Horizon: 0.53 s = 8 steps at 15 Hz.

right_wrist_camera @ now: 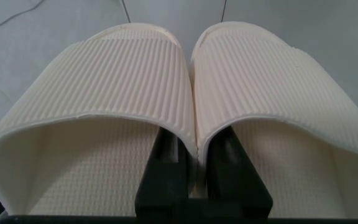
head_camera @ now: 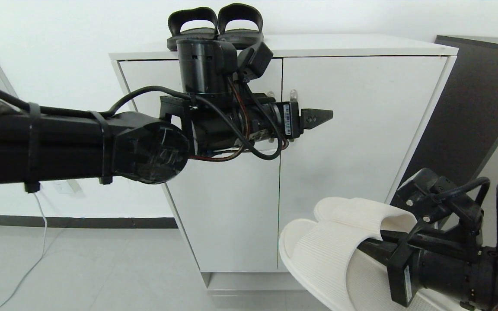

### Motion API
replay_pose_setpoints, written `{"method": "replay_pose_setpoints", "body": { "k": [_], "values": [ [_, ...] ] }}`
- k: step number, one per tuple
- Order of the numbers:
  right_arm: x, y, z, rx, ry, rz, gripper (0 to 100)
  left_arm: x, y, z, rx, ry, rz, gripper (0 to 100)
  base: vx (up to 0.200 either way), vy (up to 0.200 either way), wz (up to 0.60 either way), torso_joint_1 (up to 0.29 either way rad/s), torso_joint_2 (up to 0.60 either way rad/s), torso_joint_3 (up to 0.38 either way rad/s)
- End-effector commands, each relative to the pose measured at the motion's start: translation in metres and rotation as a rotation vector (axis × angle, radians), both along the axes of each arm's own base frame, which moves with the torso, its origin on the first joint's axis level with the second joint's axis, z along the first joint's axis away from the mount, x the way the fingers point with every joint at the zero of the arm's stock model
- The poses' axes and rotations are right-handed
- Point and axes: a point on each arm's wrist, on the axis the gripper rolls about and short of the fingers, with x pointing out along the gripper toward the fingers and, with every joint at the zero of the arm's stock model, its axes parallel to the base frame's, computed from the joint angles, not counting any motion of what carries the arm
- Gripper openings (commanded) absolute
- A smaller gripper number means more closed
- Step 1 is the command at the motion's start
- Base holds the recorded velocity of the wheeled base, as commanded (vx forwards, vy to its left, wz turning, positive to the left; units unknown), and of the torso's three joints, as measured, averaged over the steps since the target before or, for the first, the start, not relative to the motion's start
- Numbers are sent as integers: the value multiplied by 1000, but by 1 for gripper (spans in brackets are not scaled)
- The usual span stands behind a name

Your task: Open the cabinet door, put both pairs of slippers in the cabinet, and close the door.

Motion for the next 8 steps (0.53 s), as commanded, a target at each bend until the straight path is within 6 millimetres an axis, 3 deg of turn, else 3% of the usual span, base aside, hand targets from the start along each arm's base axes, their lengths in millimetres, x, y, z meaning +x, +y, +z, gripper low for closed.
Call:
{"method": "replay_pose_setpoints", "body": {
  "k": [1, 4, 5, 8],
  "values": [
    [0, -1, 1, 4, -3, -1, 0, 9, -5, -7, 7, 9, 7, 100, 0, 0, 0, 0, 0, 0],
    [-1, -1, 1, 5, -4, -1, 0, 17, -12, -9, 2, 3, 7, 100, 0, 0, 0, 0, 0, 0],
    [0, -1, 2, 6, -6, -4, 0, 17, -12, -9, 3, 4, 6, 0, 0, 0, 0, 0, 0, 0],
    [-1, -1, 0, 1, -1, -2, 0, 14, -9, -8, 3, 9, 6, 0, 0, 0, 0, 0, 0, 0]
  ]
}}
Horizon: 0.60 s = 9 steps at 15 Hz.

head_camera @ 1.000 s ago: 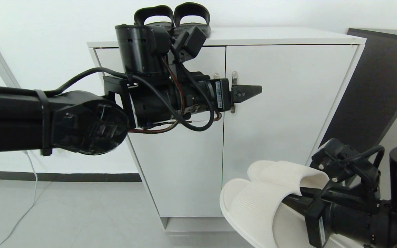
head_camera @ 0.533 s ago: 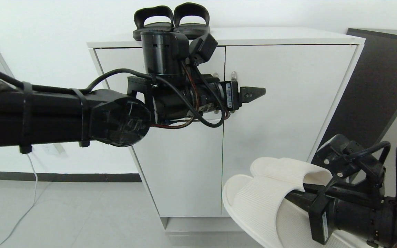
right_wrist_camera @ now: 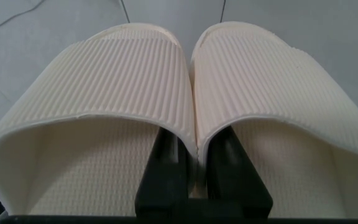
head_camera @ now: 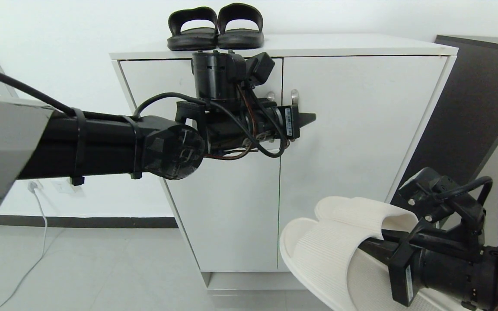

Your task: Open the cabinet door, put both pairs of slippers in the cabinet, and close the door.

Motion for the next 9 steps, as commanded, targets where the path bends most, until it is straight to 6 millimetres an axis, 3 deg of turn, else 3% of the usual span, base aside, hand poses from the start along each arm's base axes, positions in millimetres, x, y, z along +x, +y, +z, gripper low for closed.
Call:
{"method": "replay_pose_setpoints", "body": {
  "k": [1, 5, 9],
  "values": [
    [-1, 0, -1, -2, 2, 3, 0, -8, 4, 3, -1, 4, -13, 0, 0, 0, 0, 0, 0, 0],
    [-7, -6, 3, 24, 3, 60, 0, -47, 11, 14, 0, 2, -61, 0, 0, 0, 0, 0, 0, 0],
    [-15, -12, 0, 7, -3, 133, 0, -63, 16, 12, 12, 14, -82, 0, 0, 0, 0, 0, 0, 0]
  ]
}}
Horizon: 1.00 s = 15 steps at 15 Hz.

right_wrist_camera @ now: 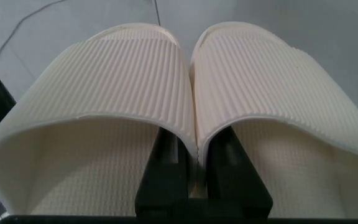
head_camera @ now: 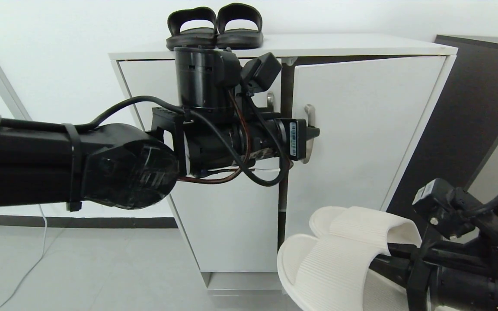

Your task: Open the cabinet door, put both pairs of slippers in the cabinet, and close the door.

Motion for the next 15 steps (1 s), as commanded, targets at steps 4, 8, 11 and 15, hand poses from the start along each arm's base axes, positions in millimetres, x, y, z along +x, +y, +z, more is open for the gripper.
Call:
{"method": "replay_pose_setpoints", "body": {
  "k": [4, 8, 11, 15],
  "values": [
    [-12, -9, -3, -2, -16, 81, 0, -30, 24, 3, -20, -26, -5, 0, 0, 0, 0, 0, 0, 0],
    [-11, -9, -4, -6, -13, 83, 0, -31, 41, 5, -52, -30, 32, 0, 0, 0, 0, 0, 0, 0],
    [-11, -9, -4, -9, -11, 81, 0, -10, 54, -1, -55, -4, 62, 0, 0, 0, 0, 0, 0, 0],
    [-11, -9, -5, -11, -9, 83, 0, 7, 48, -3, -60, -15, 76, 0, 0, 0, 0, 0, 0, 0]
  ]
}}
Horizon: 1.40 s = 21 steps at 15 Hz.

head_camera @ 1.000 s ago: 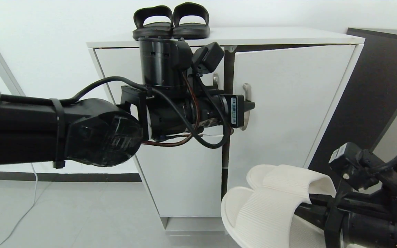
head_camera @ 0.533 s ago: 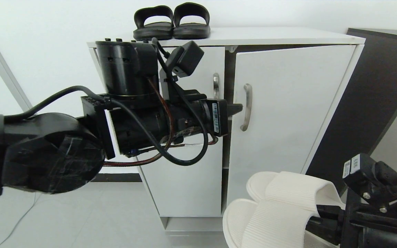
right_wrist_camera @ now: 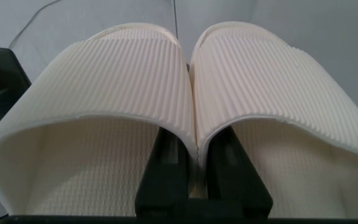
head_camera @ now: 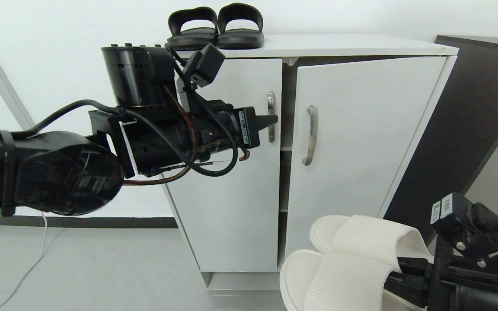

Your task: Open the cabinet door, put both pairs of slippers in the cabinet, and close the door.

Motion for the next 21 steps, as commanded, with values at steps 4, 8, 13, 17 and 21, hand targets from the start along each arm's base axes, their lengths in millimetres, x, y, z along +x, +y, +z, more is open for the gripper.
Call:
{"method": "replay_pose_setpoints", "body": {
  "k": [4, 8, 13, 17, 21],
  "values": [
    [1, 1, -3, -11, 9, 1, 0, 23, -15, -1, -5, -8, 0, 0, 0, 0, 0, 0, 0, 0],
    [0, 1, -6, -26, 7, 5, 0, 37, -28, -4, -6, -9, -8, 0, 0, 0, 0, 0, 0, 0],
    [2, 2, -8, -36, 16, 6, 0, 40, -34, -5, -7, -12, -16, 0, 0, 0, 0, 0, 0, 0],
    [-1, 0, -16, -71, 16, 29, 0, 34, -39, -8, -4, -9, -29, 0, -200, 0, 0, 0, -2, 0],
    [-4, -2, -20, -88, 9, 69, 0, -4, -57, -12, -21, -37, -126, 0, -200, 0, 0, 1, 4, 5]
  ]
}}
